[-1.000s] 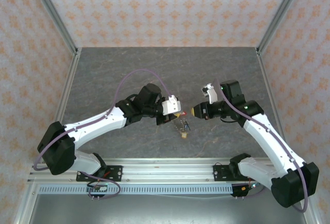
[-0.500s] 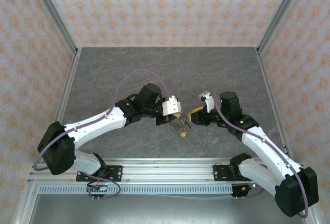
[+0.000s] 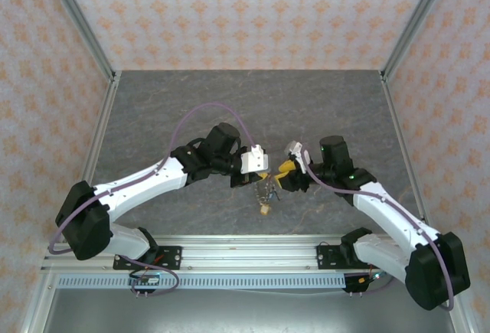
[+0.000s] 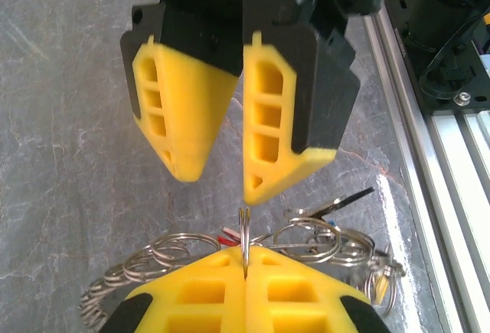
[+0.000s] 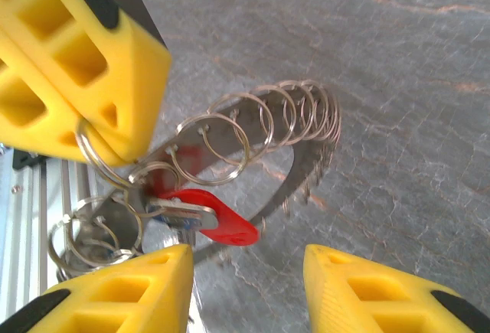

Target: Put the keys on the keyring

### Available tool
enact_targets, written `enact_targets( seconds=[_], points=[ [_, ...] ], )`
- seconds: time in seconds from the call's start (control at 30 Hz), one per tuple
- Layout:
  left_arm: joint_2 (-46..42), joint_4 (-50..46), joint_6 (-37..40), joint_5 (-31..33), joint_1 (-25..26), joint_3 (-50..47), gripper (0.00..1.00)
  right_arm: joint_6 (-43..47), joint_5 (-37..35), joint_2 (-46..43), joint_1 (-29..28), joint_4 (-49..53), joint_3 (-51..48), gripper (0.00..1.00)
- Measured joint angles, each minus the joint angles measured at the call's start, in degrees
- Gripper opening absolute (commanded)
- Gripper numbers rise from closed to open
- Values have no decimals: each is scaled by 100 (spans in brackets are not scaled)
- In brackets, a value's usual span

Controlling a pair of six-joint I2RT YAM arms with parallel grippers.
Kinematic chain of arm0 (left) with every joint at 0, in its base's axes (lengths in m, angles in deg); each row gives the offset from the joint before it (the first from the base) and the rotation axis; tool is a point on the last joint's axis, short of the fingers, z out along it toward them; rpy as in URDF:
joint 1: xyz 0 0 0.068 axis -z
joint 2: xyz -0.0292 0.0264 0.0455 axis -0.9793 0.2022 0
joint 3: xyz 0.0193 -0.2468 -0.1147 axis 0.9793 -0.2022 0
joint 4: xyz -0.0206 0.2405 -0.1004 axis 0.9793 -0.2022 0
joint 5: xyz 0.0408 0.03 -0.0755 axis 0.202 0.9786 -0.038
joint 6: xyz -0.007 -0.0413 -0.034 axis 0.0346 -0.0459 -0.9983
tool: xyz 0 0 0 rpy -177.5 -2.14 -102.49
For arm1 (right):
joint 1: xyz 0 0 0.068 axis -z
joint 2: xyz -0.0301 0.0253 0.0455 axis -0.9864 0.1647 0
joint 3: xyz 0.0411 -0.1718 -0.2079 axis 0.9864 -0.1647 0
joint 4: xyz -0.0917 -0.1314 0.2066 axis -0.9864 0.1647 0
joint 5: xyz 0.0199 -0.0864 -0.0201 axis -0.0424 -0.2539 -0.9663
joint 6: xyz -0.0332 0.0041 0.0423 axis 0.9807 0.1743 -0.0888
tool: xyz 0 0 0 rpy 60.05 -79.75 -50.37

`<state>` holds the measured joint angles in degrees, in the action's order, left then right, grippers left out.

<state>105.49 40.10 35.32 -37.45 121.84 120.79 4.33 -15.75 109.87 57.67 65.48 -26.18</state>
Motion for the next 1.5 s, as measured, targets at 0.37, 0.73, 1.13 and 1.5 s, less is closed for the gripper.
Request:
enact_targets(
  seconds=[0.37,0.73,1.13,1.5],
  points=[
    [0,-59,11,-127,0,24,0,498,260,269,-153,-210,48,39],
    [2,-31,-74,-140,0,28,0,155,341,234,-278,-1005,-409,36],
    [4,15,-184,-13,0,63,0,-487,496,-103,-302,-1563,-730,11],
    [74,-125,-151,575,0,149,0,-452,245,-529,-315,-1196,-741,34]
  ],
)
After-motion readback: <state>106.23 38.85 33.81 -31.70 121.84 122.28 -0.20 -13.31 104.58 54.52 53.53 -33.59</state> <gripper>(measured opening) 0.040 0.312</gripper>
